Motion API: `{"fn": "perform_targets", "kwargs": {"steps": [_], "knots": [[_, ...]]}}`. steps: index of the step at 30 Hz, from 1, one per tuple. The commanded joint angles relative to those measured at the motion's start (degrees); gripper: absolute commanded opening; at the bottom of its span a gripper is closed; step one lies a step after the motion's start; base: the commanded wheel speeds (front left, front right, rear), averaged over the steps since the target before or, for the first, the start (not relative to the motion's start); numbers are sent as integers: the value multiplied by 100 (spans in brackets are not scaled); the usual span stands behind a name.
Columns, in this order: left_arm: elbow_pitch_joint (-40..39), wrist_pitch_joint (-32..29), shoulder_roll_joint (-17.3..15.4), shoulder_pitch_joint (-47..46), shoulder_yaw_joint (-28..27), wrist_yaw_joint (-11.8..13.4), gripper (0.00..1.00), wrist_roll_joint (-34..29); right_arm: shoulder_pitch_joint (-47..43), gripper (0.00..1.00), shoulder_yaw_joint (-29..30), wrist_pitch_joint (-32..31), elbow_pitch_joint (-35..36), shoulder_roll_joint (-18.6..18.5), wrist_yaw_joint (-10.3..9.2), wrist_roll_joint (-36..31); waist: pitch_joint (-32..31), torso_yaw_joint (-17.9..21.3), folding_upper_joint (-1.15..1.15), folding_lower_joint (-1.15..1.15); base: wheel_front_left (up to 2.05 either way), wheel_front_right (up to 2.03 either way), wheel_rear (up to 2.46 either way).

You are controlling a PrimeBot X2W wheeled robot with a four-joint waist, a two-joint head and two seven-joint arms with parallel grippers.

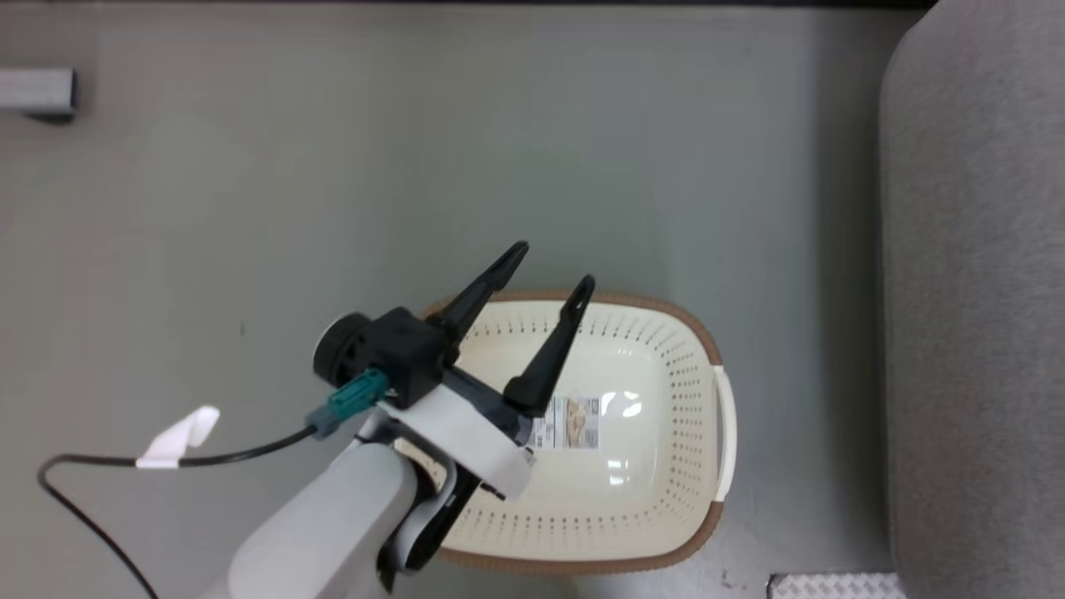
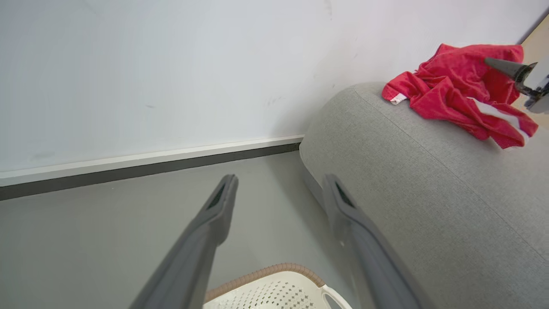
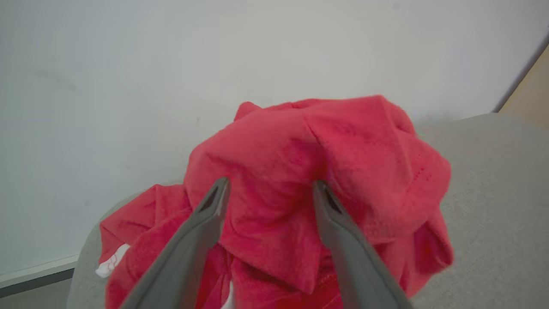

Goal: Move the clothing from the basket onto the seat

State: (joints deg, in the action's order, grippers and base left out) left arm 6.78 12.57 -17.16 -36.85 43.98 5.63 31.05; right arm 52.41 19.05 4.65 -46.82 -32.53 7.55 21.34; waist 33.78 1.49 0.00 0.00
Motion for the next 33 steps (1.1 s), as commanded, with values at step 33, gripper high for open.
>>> {"fn": "perform_targets", "kwargs": {"steps": [33], "knots": [[660,257,344,3697,-2225,300,100,-309,-6213,100,-1153,1054,4044,2588,-14,-1264,-3707,-773,0,0,0,0,0]]}}
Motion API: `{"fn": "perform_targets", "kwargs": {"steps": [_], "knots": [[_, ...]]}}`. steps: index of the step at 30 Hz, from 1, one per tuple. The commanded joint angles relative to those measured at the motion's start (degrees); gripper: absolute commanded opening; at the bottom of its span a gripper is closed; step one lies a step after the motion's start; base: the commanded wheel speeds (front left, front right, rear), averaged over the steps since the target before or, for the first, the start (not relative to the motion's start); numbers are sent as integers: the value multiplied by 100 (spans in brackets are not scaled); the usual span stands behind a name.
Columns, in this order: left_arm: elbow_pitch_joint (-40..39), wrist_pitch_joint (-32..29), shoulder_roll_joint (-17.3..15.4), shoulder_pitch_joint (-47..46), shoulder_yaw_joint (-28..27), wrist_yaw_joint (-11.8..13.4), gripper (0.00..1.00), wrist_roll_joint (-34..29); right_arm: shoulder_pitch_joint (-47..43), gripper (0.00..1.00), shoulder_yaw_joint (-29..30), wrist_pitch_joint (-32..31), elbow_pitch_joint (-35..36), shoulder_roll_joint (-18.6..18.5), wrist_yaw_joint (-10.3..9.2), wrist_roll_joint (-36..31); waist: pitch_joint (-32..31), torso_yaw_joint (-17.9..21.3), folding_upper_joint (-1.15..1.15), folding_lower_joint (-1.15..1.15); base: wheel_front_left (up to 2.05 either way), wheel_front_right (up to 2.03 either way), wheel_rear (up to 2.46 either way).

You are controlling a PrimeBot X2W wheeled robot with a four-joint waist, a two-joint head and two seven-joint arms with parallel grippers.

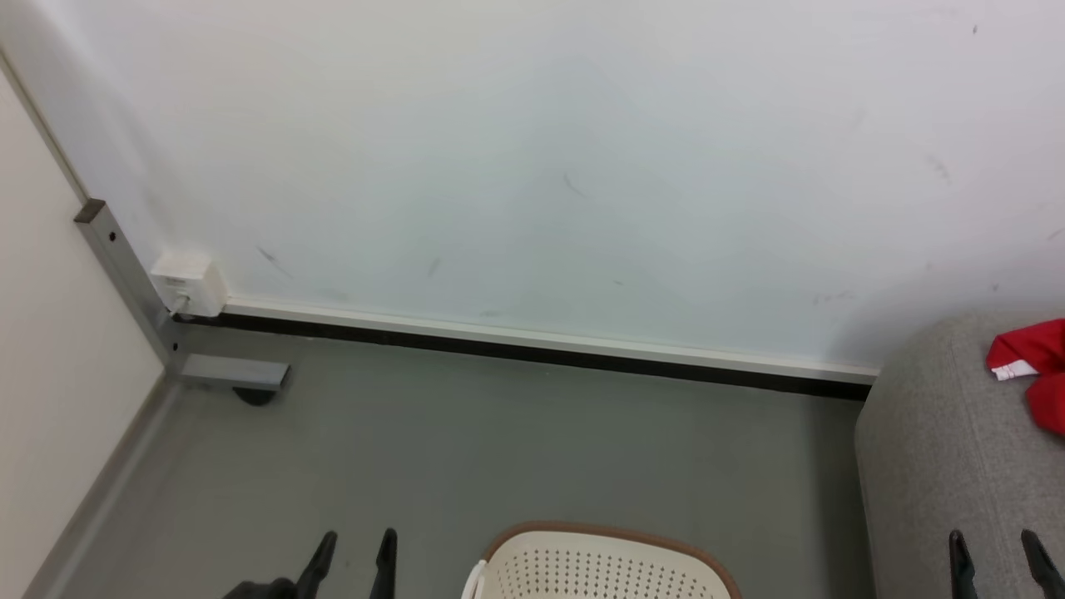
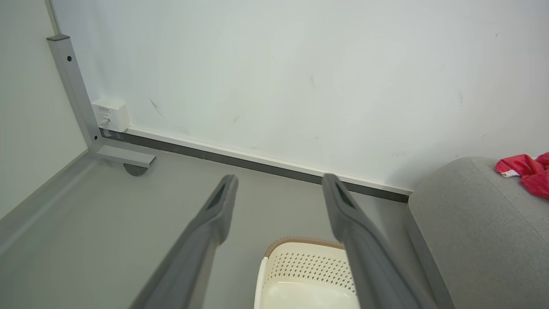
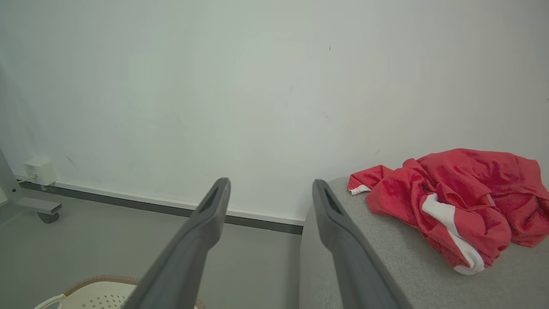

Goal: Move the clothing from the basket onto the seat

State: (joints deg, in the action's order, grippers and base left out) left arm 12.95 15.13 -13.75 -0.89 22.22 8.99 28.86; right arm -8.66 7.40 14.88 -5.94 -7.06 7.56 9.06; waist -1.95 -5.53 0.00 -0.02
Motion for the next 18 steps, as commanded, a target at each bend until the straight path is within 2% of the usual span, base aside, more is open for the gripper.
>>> {"fn": "perform_targets", "kwargs": {"steps": [1,8,13,18], "knots": [[70,1,38,149,-101,-93,100,-146,-156,100,40,31,-49,105,-15,-78,-174,-76,0,2,0,0,0],[230,2,326,383,-538,-468,100,-454,-469,100,-11,32,-283,371,-14,-194,-359,6,0,2,0,0,0],[363,2,481,375,-774,-740,100,-637,-449,100,-84,32,-372,410,-15,-218,-384,118,0,2,0,0,0],[453,2,575,335,-940,-910,100,-785,-421,100,-100,32,-387,418,-15,-233,-370,199,0,2,0,0,0]]}}
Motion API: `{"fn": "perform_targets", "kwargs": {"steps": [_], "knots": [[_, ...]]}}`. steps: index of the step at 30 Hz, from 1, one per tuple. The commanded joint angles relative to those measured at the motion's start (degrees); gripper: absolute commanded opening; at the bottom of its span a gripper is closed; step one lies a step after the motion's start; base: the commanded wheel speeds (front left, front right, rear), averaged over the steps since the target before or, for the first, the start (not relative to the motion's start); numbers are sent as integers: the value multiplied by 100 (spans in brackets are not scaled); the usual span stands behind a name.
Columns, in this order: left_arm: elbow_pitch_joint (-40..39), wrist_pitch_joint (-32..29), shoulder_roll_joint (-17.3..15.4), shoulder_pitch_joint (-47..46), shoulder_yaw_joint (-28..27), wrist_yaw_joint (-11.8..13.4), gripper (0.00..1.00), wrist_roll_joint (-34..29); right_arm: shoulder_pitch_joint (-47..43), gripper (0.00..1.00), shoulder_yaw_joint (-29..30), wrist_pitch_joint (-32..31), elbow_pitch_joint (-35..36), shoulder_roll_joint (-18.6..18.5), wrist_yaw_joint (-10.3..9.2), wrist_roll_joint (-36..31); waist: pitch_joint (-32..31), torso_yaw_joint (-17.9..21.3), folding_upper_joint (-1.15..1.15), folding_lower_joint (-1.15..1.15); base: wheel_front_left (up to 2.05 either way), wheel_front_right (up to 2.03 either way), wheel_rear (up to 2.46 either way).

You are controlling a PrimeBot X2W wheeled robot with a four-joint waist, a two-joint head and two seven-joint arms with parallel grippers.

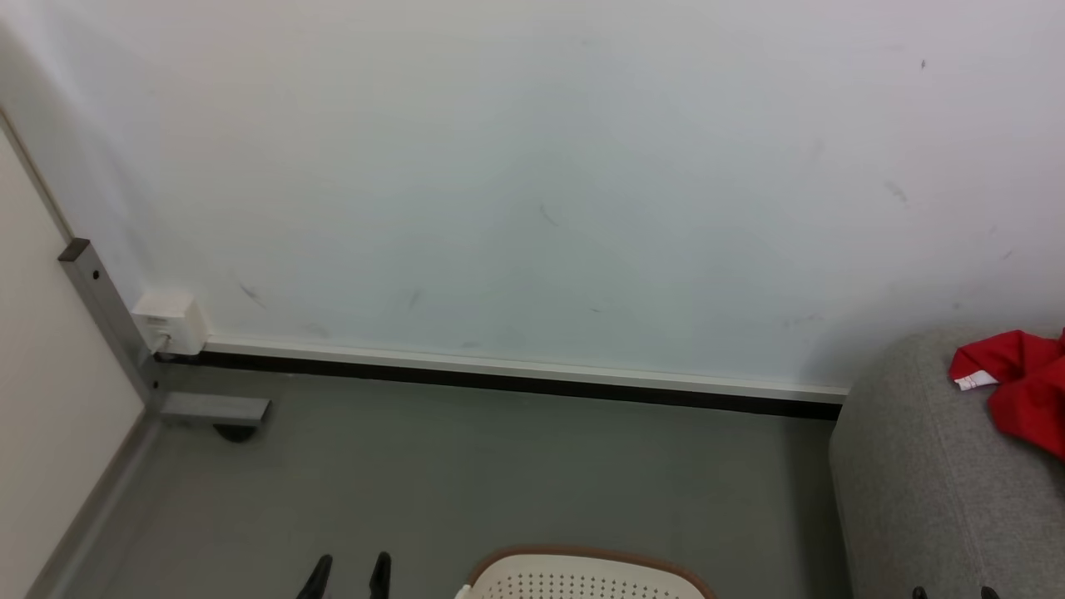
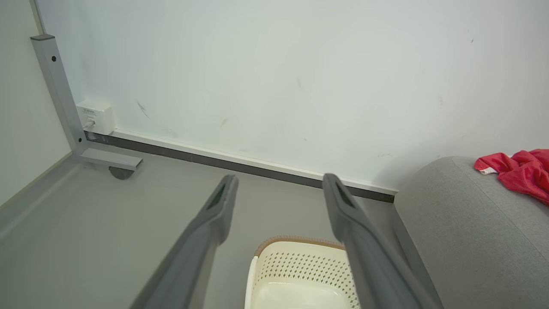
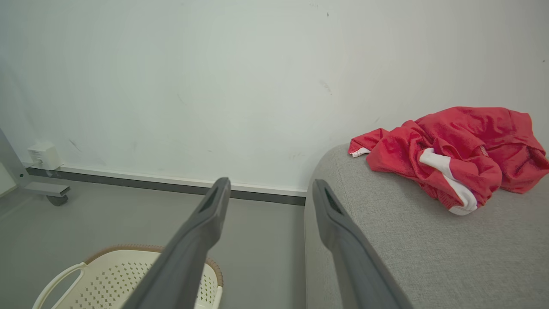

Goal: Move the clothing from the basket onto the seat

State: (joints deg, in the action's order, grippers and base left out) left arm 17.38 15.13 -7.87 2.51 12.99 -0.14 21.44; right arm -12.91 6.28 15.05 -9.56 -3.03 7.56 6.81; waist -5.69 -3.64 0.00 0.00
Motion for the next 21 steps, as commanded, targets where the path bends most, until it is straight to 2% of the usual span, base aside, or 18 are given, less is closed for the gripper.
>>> {"fn": "perform_targets", "kwargs": {"steps": [1,18,19,21], "knots": [[29,2,15,-9,-47,-42,100,-75,11,100,8,16,-25,15,-15,-7,7,27,0,0,0,0,0],[153,2,306,-105,-397,-445,100,-528,38,100,-100,17,-16,15,-14,137,130,304,0,0,0,0,0],[129,0,321,-59,-371,-443,0,-483,16,0,-97,0,-22,9,0,69,129,303,0,0,0,0,0],[181,-1,333,-31,-350,-445,0,-506,-8,0,-99,-9,-94,19,0,69,137,309,0,1,0,0,0]]}}
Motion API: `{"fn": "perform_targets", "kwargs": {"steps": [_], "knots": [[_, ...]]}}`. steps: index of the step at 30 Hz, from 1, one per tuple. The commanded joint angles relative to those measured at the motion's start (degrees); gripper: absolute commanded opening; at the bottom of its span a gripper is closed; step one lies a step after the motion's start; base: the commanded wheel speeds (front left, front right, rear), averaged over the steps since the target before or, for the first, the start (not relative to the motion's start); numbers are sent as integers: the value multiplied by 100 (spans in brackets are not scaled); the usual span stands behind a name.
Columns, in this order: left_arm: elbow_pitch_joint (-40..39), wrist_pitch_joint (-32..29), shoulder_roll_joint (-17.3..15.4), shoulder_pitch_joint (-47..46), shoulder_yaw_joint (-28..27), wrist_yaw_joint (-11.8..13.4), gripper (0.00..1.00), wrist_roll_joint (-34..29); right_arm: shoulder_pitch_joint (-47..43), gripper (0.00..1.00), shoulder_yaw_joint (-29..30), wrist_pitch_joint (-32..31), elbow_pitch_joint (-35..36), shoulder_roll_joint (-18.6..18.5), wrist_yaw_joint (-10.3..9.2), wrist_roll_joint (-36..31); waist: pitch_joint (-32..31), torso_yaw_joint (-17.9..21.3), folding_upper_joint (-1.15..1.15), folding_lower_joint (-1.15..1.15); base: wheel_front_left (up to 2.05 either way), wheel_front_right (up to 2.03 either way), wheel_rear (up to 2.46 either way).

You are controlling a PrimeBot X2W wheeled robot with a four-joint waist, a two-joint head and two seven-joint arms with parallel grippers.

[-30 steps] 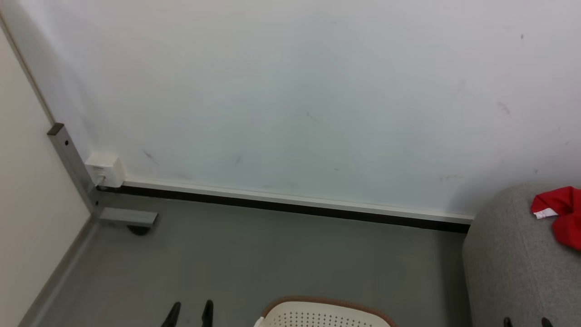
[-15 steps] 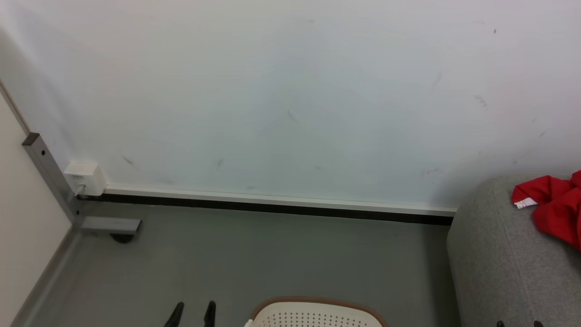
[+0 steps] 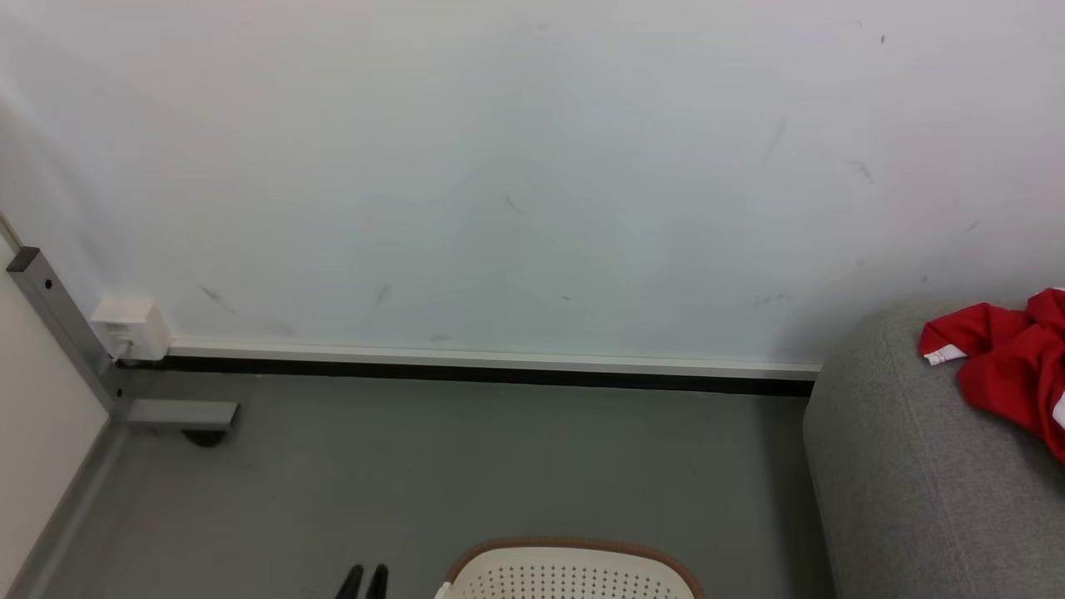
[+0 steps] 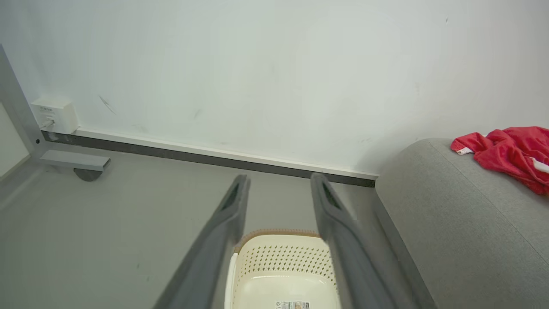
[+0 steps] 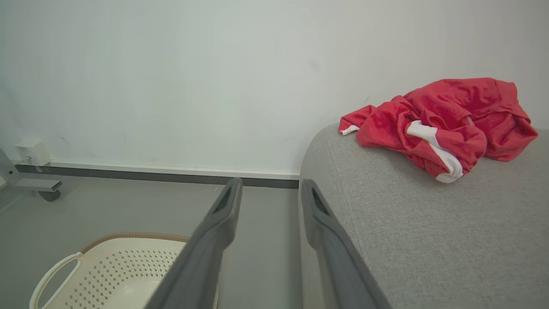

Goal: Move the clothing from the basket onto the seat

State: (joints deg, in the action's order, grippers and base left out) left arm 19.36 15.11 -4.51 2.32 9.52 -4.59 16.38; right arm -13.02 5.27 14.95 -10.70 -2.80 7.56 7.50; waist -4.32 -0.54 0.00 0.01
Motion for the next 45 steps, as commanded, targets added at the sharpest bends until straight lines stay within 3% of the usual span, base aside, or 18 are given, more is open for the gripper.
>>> {"fn": "perform_targets", "kwargs": {"steps": [1,45], "knots": [[33,-2,3,21,5,0,0,2,-3,0,-1,-3,-36,7,0,0,0,1,0,0,0,0,0],[-219,-1061,82,-412,-783,-145,0,3696,953,0,68,-1059,-205,-6,-5,4126,154,20,0,0,0,0,0]]}}
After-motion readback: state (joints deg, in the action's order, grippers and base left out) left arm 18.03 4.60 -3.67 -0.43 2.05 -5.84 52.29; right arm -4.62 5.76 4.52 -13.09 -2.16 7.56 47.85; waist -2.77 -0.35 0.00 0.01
